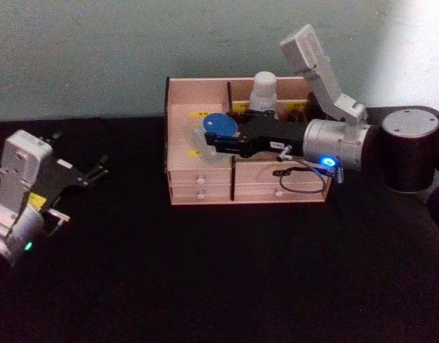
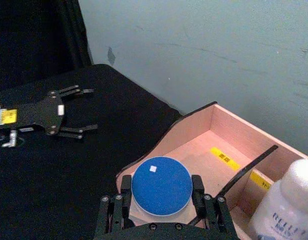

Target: Pick up the facial cleanser and watermelon frost from the table and place them into the tiered storage box.

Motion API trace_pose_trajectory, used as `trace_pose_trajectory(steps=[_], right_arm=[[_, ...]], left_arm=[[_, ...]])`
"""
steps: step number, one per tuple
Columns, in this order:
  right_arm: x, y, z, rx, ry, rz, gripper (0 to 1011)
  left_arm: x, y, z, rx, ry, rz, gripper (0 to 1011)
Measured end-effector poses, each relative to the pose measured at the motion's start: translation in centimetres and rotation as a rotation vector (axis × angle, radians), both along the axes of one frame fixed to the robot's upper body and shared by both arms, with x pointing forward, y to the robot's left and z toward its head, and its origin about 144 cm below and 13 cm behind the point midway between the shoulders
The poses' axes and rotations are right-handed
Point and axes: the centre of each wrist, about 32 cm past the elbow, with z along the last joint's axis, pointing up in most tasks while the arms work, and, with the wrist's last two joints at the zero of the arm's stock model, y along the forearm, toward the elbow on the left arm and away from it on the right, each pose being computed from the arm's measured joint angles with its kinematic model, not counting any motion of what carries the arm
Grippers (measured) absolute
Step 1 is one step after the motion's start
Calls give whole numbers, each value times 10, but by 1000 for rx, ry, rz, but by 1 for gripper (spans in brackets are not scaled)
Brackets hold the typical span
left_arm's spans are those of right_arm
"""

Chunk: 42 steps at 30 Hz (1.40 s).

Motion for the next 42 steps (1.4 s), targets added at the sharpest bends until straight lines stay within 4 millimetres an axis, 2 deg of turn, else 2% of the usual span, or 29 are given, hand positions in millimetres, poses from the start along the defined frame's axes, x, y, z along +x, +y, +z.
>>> trace_pose_trajectory(steps=[13,42], right_arm=[[23,19,-3,-26,-8,-12,707],[47,30,-8,-42,26,-49,707]], left_arm=[[0,0,0,0,0,0,1001],[0,0,0,0,0,0,1001]])
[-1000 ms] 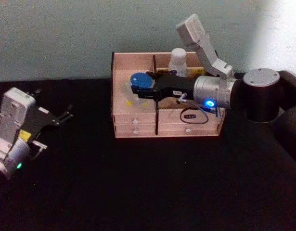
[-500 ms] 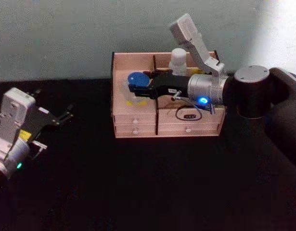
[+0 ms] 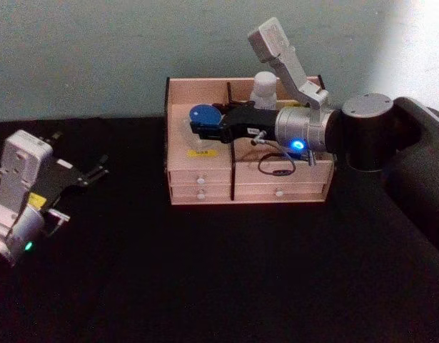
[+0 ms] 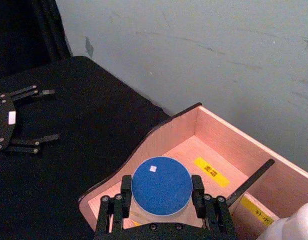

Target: Pick up the facial cleanser and watermelon frost from the table and place them into the tiered storage box.

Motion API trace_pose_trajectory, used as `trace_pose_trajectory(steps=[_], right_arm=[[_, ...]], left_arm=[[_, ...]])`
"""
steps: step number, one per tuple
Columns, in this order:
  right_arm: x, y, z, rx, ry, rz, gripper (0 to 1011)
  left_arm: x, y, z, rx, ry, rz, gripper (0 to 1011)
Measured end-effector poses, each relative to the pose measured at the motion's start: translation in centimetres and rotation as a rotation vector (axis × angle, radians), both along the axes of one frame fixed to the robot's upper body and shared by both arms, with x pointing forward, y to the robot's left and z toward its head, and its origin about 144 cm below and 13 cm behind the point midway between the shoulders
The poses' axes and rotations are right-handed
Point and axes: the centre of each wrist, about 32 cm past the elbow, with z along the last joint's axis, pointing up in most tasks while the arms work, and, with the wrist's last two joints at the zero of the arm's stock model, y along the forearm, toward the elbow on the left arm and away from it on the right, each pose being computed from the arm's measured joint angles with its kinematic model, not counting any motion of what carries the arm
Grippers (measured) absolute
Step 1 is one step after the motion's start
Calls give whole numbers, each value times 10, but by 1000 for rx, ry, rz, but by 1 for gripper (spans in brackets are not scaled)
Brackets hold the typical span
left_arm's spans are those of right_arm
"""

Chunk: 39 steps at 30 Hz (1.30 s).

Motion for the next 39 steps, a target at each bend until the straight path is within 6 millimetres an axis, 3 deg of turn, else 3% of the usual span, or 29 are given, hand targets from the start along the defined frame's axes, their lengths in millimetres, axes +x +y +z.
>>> trace_pose_trajectory(steps=[29,31,39], right_arm=[[1,1,-2,1,8,-18,712],[1,1,-2,1,9,-18,730],[1,1,-2,0,9,-17,984]], left_arm=[[0,0,0,0,0,0,1001],[0,0,0,0,0,0,1001],[0,0,0,0,0,0,1001]])
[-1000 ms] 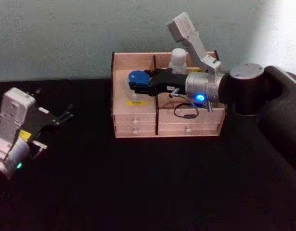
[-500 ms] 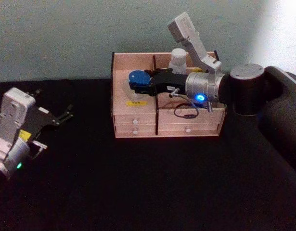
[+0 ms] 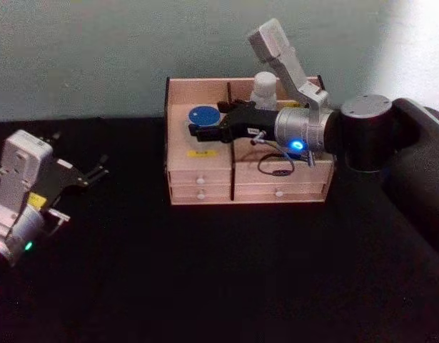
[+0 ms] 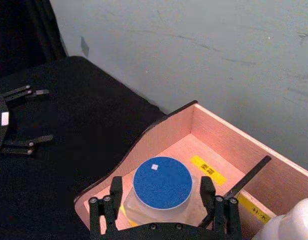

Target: Pick up the facial cleanser and watermelon frost from the table and place them into the tiered storage box.

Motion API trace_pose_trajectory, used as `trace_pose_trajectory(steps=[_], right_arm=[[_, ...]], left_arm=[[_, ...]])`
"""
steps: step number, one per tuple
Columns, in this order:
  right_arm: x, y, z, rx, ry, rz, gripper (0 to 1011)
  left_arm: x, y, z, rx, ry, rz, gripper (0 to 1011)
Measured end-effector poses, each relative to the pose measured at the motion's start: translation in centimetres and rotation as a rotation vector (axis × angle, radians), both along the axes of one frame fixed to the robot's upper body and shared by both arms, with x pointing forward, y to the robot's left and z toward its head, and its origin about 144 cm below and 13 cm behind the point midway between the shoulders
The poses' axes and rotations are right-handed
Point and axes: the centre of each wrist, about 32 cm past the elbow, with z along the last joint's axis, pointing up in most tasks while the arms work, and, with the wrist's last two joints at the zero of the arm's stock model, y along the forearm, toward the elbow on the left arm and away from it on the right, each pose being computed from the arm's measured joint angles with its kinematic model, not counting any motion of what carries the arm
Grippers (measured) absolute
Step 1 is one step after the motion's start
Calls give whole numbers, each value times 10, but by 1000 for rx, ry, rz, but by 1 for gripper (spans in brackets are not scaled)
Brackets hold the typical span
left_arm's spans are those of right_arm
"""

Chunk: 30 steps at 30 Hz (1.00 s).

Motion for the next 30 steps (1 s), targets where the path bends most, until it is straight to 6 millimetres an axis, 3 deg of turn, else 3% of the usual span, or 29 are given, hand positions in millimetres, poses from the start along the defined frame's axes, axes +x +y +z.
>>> trace_pose_trajectory(steps=[10,17,30], right_arm=[[-2,-1,1,0,-6,3,1002],[-16,-8,10,15,-61,6,1002],[-66,-58,28,75,-21,31,1002]], left_arm=[[0,0,0,0,0,0,1001],[0,0,0,0,0,0,1001],[0,0,0,0,0,0,1001]])
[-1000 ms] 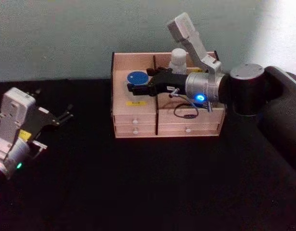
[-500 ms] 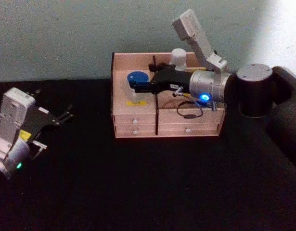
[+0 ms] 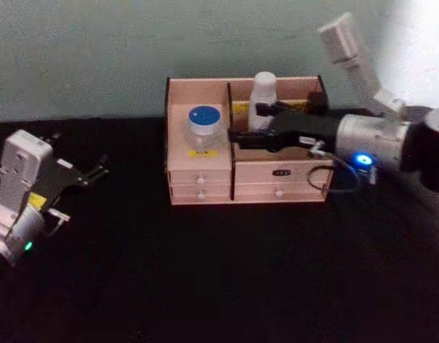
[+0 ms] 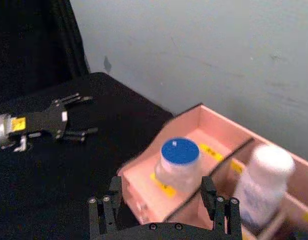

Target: Pick up the facial cleanser and watermelon frost from the table and place them into the tiered storage box.

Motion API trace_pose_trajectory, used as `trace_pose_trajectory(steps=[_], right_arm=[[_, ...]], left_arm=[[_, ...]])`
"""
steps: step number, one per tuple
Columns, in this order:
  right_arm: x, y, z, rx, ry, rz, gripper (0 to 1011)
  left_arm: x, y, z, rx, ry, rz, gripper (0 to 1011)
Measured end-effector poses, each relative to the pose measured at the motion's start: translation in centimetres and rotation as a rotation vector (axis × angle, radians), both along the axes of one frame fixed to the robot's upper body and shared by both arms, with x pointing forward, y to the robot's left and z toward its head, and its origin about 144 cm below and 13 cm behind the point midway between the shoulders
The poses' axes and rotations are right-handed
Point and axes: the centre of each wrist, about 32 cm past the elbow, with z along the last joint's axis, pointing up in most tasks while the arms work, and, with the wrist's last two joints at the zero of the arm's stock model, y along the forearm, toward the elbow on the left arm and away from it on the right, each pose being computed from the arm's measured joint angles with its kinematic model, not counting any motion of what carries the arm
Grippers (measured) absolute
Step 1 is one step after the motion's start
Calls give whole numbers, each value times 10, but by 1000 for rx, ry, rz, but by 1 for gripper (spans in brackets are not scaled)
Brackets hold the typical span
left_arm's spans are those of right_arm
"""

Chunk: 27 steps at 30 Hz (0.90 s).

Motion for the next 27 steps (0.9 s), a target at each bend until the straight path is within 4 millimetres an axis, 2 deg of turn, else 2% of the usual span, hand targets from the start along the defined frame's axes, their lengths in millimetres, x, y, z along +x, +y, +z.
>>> trace_pose_trajectory(steps=[3,6,13,15,20,25,27], right_arm=[[-15,-18,2,-11,19,-25,1003],[-22,-26,3,-27,24,-65,1003],[-37,-46,8,-75,-7,-258,1003],[-45,-56,13,-105,-46,-371,1003],[-55,-66,14,-142,-100,-509,1003],[-70,-65,-28,-193,-134,-682,1003],[-73,-63,-38,-208,-132,-711,1003]], left_arm=[[0,0,0,0,0,0,1001],[0,0,0,0,0,0,1001],[0,0,0,0,0,0,1001],[0,0,0,0,0,0,1001],[0,0,0,0,0,0,1001],[0,0,0,0,0,0,1001],[0,0,0,0,0,0,1001]])
